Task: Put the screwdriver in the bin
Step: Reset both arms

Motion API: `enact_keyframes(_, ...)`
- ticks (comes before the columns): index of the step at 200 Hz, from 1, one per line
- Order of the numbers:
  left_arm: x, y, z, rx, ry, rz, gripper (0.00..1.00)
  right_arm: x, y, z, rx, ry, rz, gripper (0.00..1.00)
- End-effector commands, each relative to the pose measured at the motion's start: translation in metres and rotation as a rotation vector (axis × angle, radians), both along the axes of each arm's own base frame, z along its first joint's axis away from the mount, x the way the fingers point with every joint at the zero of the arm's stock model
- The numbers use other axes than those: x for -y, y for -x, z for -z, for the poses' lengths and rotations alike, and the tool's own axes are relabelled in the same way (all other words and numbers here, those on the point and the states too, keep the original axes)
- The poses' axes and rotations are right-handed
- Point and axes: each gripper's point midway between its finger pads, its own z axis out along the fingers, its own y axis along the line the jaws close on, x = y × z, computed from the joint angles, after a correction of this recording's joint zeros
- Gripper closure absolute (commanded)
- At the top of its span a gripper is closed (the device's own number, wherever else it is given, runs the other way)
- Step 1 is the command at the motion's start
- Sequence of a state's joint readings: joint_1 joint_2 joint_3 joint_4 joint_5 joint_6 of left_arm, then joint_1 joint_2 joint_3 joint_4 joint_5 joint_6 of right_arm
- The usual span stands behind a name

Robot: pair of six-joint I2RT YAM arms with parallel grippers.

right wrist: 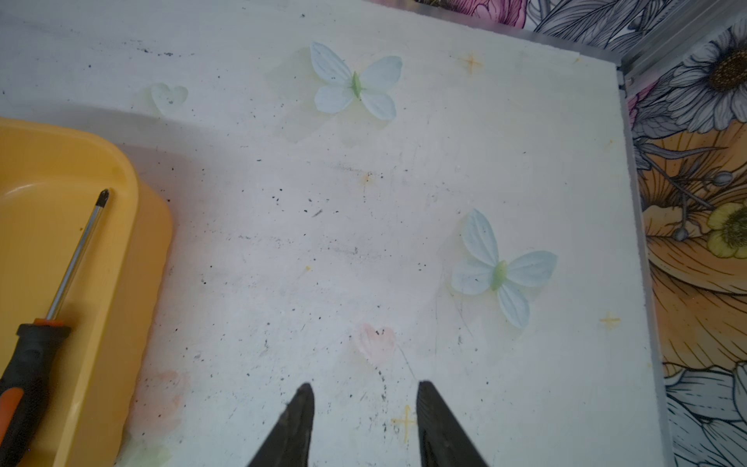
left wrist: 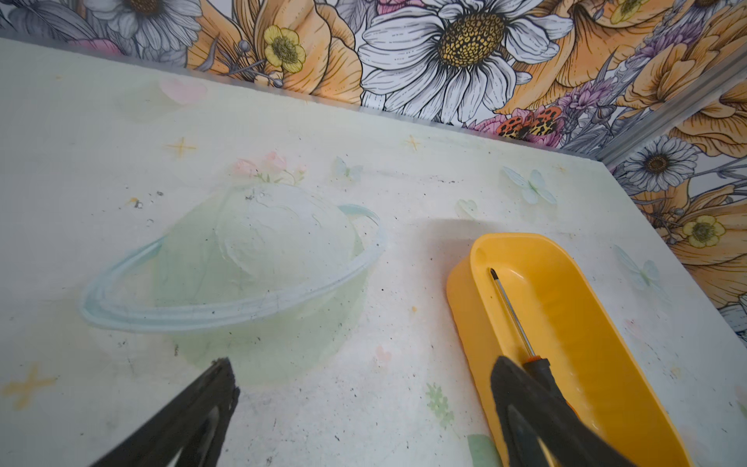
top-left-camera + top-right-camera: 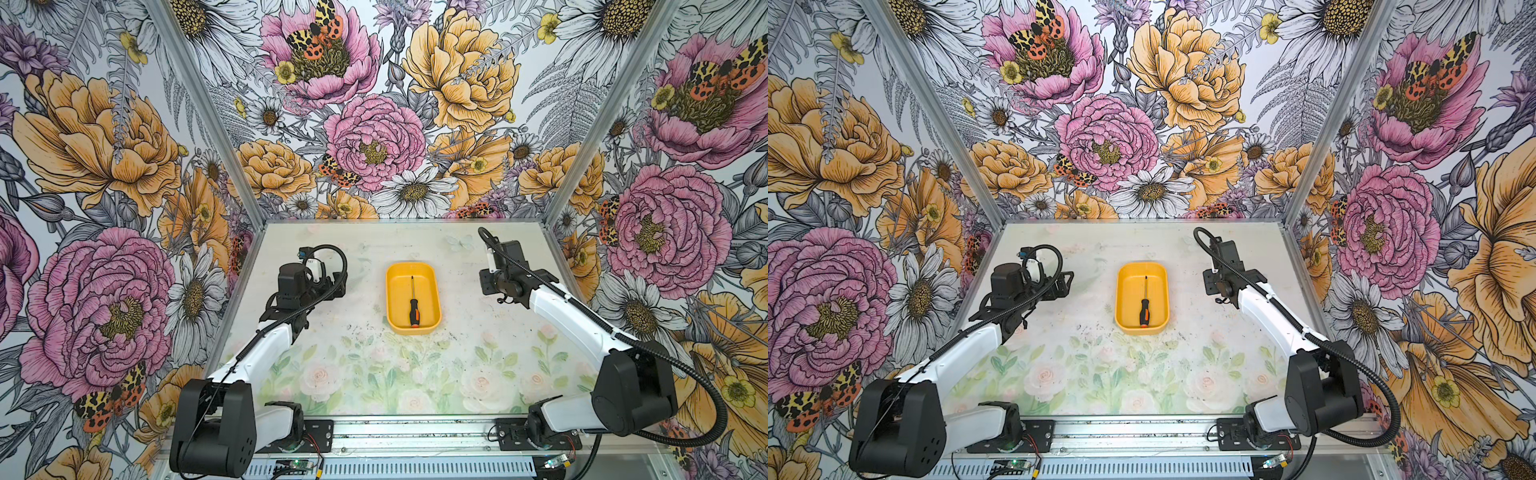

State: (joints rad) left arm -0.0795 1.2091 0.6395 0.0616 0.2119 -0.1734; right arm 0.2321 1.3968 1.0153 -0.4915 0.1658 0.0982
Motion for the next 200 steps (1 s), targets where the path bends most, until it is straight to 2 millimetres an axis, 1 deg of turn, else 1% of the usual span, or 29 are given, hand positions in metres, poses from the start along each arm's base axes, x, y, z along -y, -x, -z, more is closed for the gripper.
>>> enact_keyframes(1, -0.021, -0.007, -0.018, 0.126, -0.063, -0.056, 0.01, 0.01, -0.018, -0.018, 0.141, -0.032, -0.014, 0.57)
enact_keyframes(28, -0.039, -0.013, -0.013, 0.145, -0.088, -0.095, 0.01, 0.031, -0.026, -0.006, 0.192, -0.059, 0.011, 0.57)
enact_keyframes(42, -0.048, -0.017, -0.007, 0.139, -0.103, -0.116, 0.01, 0.038, -0.028, -0.001, 0.213, -0.101, 0.005, 0.58)
enact_keyframes(61, -0.058, -0.023, -0.001, 0.137, -0.098, -0.14, 0.01, 0.046, -0.032, 0.001, 0.27, -0.169, -0.001, 0.58)
enact_keyframes(92, -0.061, -0.026, 0.004, 0.182, -0.104, -0.14, 0.01, 0.049, -0.029, 0.006, 0.315, -0.153, -0.021, 0.58)
enact_keyframes(107, -0.063, -0.025, 0.005, 0.216, -0.108, -0.151, 0.01, 0.051, -0.028, 0.005, 0.349, -0.15, -0.014, 0.58)
enact_keyframes(117, -0.065, -0.025, 0.008, 0.206, -0.108, -0.157, 0.01, 0.051, -0.028, 0.006, 0.372, -0.157, -0.015, 0.58)
enact_keyframes(130, -0.066, -0.025, 0.01, 0.206, -0.113, -0.158, 0.01, 0.051, -0.029, 0.009, 0.397, -0.159, -0.018, 0.58)
enact_keyframes(149, -0.066, -0.023, 0.01, 0.219, -0.12, -0.158, 0.01, 0.053, -0.029, 0.019, 0.419, -0.156, -0.006, 0.58)
enact_keyframes(165, -0.067, -0.018, 0.014, 0.237, -0.13, -0.167, 0.01, 0.053, -0.029, 0.025, 0.433, -0.16, -0.005, 0.58)
enact_keyframes(179, -0.07, -0.012, 0.012, 0.275, -0.138, -0.183, 0.01, 0.052, -0.028, 0.031, 0.434, -0.163, -0.009, 0.58)
enact_keyframes(200, -0.073, -0.004, 0.01, 0.327, -0.148, -0.203, 0.01, 0.055, -0.029, 0.029, 0.455, -0.161, 0.006, 0.58)
